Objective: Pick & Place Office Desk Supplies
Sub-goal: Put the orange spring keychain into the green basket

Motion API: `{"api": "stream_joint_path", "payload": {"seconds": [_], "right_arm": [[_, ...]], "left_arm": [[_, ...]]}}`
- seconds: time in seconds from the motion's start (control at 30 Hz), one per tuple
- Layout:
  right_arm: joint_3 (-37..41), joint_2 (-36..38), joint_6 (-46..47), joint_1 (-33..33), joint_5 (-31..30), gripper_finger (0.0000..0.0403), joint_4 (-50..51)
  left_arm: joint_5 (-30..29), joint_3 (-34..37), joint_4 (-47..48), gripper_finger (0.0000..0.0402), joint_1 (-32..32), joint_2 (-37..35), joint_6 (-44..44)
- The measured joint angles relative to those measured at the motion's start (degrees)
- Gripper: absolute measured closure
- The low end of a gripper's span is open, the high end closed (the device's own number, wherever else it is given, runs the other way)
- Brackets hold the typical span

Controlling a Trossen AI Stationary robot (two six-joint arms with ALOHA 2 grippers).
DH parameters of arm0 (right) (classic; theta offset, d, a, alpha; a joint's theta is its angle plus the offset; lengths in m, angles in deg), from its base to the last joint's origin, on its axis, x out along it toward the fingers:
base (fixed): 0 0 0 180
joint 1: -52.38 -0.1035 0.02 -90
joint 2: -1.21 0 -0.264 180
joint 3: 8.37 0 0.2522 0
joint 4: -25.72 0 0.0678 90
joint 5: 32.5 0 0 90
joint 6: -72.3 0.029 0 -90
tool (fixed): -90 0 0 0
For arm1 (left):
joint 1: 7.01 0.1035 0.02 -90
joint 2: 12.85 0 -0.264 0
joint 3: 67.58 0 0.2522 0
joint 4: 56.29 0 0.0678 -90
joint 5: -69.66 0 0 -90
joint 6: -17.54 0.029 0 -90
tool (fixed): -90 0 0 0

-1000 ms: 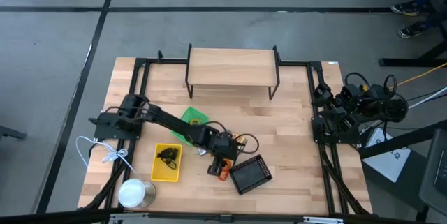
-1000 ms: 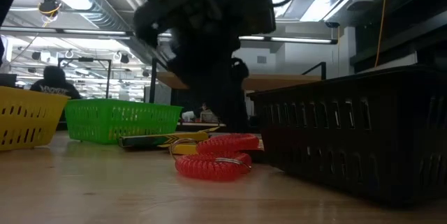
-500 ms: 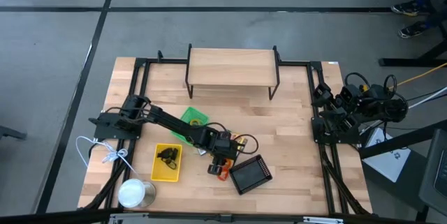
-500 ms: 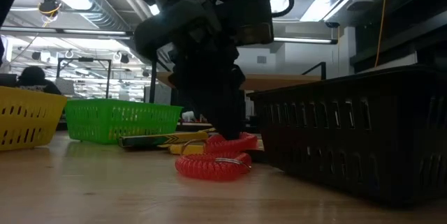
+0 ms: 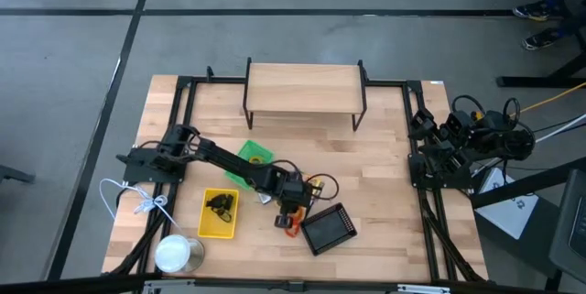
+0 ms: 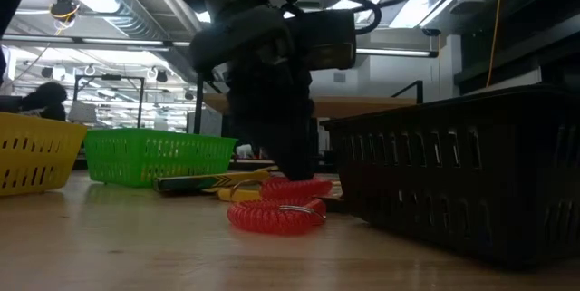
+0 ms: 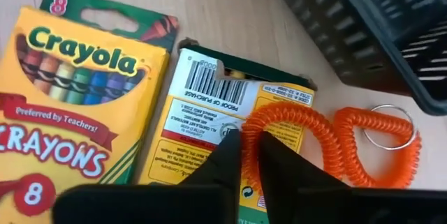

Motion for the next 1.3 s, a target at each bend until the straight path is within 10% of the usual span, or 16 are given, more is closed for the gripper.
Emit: {"api": "stream_joint_path", "payload": {"seconds": [0.57,0.93,1.3], "right_arm": [[0.00,0.00,-1.45,0.00,-1.51,0.0206,-0.24],[0.00,0.00,-2.65,0.02,-3.60,0.0206,-0.47],[0.00,0.00,-2.90,0.01,-3.63,0.0206,-0.47]], "left_arm": [[3.64,0.24,12.24,0.0396,7.81,-16.20,1.72],[-4.47,0.45,32.04,0.0396,15.82,-27.11,6.62],[1.58,24.03,18.62,0.0396,24.53,-45.03,-0.43]]}}
